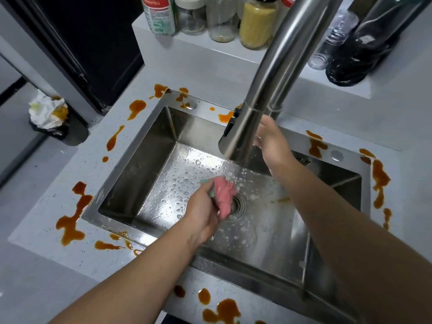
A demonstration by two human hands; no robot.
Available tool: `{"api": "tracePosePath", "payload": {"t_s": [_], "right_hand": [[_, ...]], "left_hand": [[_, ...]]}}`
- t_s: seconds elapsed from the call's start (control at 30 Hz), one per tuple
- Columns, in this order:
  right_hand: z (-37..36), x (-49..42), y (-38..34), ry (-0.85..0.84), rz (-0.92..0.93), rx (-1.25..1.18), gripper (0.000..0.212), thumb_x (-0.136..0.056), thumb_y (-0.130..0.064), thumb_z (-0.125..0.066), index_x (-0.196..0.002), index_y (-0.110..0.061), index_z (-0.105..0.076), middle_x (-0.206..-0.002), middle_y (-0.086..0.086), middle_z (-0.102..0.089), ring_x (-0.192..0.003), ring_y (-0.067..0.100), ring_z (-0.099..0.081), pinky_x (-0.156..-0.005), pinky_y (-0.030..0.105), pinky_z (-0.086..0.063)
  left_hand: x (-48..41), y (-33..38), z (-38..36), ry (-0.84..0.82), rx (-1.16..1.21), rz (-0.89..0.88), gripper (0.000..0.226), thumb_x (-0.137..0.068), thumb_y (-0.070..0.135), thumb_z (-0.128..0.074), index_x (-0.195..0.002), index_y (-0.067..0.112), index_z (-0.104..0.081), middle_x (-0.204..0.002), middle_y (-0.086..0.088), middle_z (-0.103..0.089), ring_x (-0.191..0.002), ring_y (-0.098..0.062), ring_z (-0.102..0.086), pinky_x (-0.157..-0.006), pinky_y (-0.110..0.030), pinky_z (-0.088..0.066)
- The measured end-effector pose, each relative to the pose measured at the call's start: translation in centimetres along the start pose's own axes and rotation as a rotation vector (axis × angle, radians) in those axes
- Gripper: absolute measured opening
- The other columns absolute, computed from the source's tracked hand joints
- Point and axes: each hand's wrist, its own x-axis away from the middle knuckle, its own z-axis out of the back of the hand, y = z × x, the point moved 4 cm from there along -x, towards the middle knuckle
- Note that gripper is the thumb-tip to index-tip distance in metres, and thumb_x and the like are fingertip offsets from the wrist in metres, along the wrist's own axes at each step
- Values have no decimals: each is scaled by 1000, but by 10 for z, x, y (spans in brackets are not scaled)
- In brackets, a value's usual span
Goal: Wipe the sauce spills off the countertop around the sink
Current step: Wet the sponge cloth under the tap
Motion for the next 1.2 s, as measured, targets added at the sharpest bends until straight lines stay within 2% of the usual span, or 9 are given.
{"api": "tracePosePath", "payload": {"t_s": [0.17, 0.27, 0.33, 0.5, 0.6, 0.67, 0.8, 0.93, 1.2], "right_hand": [[-37, 104, 31, -139, 90, 177, 44, -100, -48, -49, -135, -25, -64, -134, -5, -63, -125, 9, -58, -109, 27, -41], [-50, 138, 49, -95, 158, 95, 34, -97, -40, -50, -128, -43, -62, -145, -12, -54, -134, -8, -45, -114, 13, -32], [-46, 141, 51, 3, 92, 3, 22, -96, -33, -54, -106, -47, -67, -135, -12, -61, -126, -7, -54, -107, 14, -39], [-20, 148, 47, 127, -3, -17, 26, -102, -17, -59, -77, -12, -65, -61, -9, -61, -58, 3, -58, -59, 24, -46], [-3, 147, 46, 187, -128, -275, 13, -104, -10, -57, -101, -14, -69, -83, 0, -72, -74, 14, -74, -66, 28, -59], [3, 149, 51, 170, -167, -293, 17, -103, -9, -58, -104, -20, -71, -95, 8, -75, -74, 19, -74, -61, 29, -58], [2, 153, 59, 127, -181, -94, 21, -105, -22, -57, -94, -26, -74, -81, -2, -73, -61, 17, -58, -53, 29, -47], [-7, 151, 61, 108, -211, -45, 42, -107, -28, -51, -67, -18, -59, -51, -9, -55, -52, 9, -49, -59, 27, -39], [-6, 154, 70, 272, -386, 28, 48, -109, -31, -40, -63, -16, -46, -62, 5, -43, -61, 19, -41, -64, 35, -35]], "left_hand": [[15, -9, -24, -89, 33, 69, 38, -104, 37, -38, -97, 9, -63, -77, -10, -66, -68, -20, -63, -68, -31, -51], [26, -19, -32, -147, 57, 191, 70, -101, 63, -32, -125, 6, -65, -118, -9, -70, -118, -19, -64, -111, -33, -43], [33, -20, -35, -209, 1, 238, 82, -95, 73, -29, -132, 6, -57, -126, -12, -59, -135, -23, -50, -121, -37, -31], [47, -30, -39, -263, -284, 288, 87, -91, 82, -15, -122, 14, -59, -130, -17, -57, -125, -31, -53, -119, -49, -30], [49, -32, -32, -141, -511, 177, 74, -96, 74, -24, -139, 22, -53, -135, -11, -62, -133, -25, -50, -119, -53, -26], [52, -27, -26, -64, -605, 38, 52, -102, 62, -30, -125, 25, -58, -116, -3, -68, -117, -19, -60, -115, -49, -34], [48, -30, -26, -68, -745, -120, 52, -106, 53, -28, -125, 19, -62, -101, -4, -70, -98, -18, -66, -100, -40, -46], [50, -34, -35, -121, -858, -193, 55, -109, 46, -20, -96, 27, -69, -100, -5, -76, -99, -17, -71, -79, -29, -44], [43, -42, -29, -96, -853, -99, 49, -106, 53, -27, -125, 19, -57, -109, -12, -71, -101, -25, -68, -95, -42, -51]]}}
